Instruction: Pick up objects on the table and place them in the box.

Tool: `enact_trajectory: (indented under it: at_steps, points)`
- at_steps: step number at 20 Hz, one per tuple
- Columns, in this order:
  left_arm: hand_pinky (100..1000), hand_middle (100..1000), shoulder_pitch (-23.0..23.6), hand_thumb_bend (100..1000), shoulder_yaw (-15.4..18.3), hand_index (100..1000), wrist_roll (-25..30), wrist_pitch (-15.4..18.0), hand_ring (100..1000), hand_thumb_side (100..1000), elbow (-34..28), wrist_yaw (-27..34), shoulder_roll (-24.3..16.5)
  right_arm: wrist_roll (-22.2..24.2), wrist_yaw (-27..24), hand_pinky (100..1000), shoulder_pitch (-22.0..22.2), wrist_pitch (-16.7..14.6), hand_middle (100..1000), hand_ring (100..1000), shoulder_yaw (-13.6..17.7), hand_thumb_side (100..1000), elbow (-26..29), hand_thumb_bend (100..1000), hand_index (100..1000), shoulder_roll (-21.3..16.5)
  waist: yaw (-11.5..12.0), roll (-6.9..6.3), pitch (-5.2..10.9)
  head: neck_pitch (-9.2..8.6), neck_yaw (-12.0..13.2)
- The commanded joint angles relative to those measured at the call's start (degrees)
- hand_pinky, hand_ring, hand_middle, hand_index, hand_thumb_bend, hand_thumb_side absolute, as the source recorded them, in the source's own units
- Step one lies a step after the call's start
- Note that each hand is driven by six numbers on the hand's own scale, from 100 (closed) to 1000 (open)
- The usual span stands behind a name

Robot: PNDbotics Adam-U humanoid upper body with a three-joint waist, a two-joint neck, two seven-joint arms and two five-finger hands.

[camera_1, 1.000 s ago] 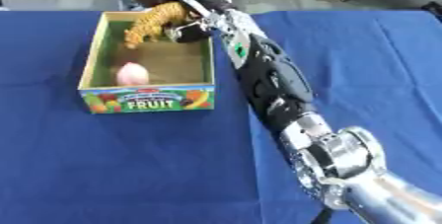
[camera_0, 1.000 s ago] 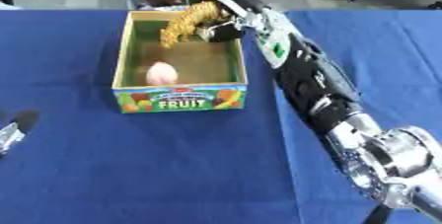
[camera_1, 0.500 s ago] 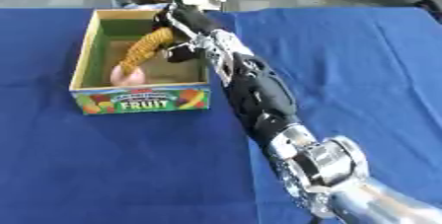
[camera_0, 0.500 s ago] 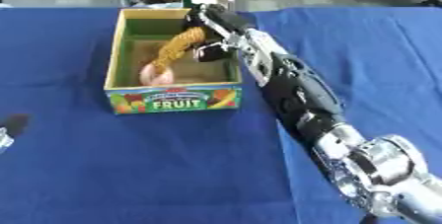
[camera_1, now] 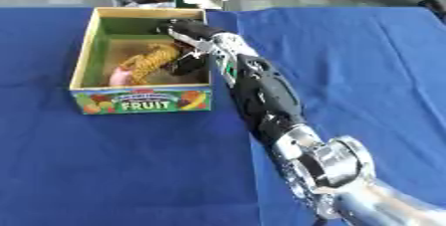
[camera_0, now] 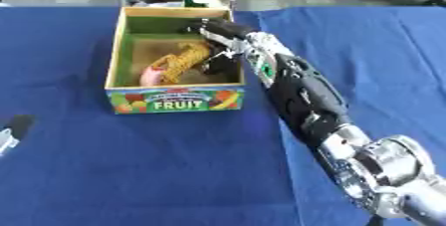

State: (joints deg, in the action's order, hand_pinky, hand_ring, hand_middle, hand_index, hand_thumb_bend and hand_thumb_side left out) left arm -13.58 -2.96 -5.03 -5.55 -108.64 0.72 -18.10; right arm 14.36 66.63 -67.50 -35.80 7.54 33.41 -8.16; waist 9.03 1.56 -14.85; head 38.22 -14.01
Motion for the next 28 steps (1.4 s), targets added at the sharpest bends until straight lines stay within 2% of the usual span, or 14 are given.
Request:
enact_trajectory:
  at_steps: [1, 6, 12, 13, 19, 24, 25, 27, 28]
  points:
    - [569, 538, -0.3, 697, 0.6, 700, 0.1, 0.0, 428, 164, -0.4, -0.2, -0.5, 3.7, -2.5, 936, -0.7, -0.5, 919, 1000, 0.3, 489, 2.1, 100, 997, -1.5, -0.2, -0.35, 0.96, 0.15, 0.0]
    - [569, 537, 0.0, 698, 0.8, 701, 0.1, 0.0, 427, 165, -0.2, -0.3, -0.5, 8.6, -6.9, 946, -0.9, -1.7, 925, 1000, 0.4, 598, 4.0, 100, 1000, -2.8, -0.6, -0.44, 1.23, 0.28, 0.1]
    - [569, 537, 0.1, 698, 0.8, 701, 0.1, 0.0, 427, 165, -0.1, -0.3, -0.5, 12.8, -11.6, 946, -0.9, -1.2, 925, 1000, 0.3, 598, 5.5, 100, 1000, -3.3, -0.7, -0.45, 1.3, 0.3, 0.1]
    - [570, 536, 0.4, 697, 0.9, 700, 0.1, -0.1, 425, 169, 0.0, -0.4, -0.5, 13.3, -12.0, 952, -1.2, -1.3, 928, 1000, 0.0, 550, 5.9, 100, 1000, -3.6, -1.0, -0.44, 1.52, 0.52, 0.1]
    - [571, 534, 1.5, 696, 1.6, 700, -0.1, -0.1, 423, 173, 0.7, -0.9, -0.5, 18.1, -16.5, 952, -2.0, -5.8, 930, 1000, -2.8, 514, 8.3, 100, 996, -7.0, -2.7, -0.2, 2.15, 1.09, 0.9]
    - [571, 533, 1.8, 694, 1.7, 700, 0.1, 0.0, 421, 174, 0.9, -1.2, -0.4, 21.4, -16.4, 958, -1.6, -7.8, 936, 1000, -3.1, 595, 7.6, 100, 1000, -7.8, -2.9, -0.31, 2.17, 1.11, 0.9]
    - [571, 532, 1.8, 693, 1.7, 700, 0.1, 0.0, 420, 174, 0.9, -1.2, -0.3, 21.8, -16.1, 964, -1.5, -8.0, 938, 1000, -3.0, 644, 7.5, 120, 1000, -7.8, -3.0, -0.35, 2.17, 1.14, 0.9]
    - [572, 532, 1.9, 693, 1.8, 700, 0.2, 0.0, 419, 175, 1.0, -1.3, -0.3, 22.5, -15.4, 968, -1.5, -8.5, 945, 1000, -3.0, 686, 7.3, 159, 1000, -7.9, -3.0, -0.41, 2.17, 1.12, 0.8]
    - [572, 531, 2.0, 692, 1.8, 701, 0.2, 0.0, 419, 175, 1.0, -1.3, -0.3, 22.6, -15.1, 969, -1.4, -8.8, 948, 1000, -3.0, 679, 7.3, 163, 1000, -7.9, -3.0, -0.45, 2.17, 1.06, 0.8]
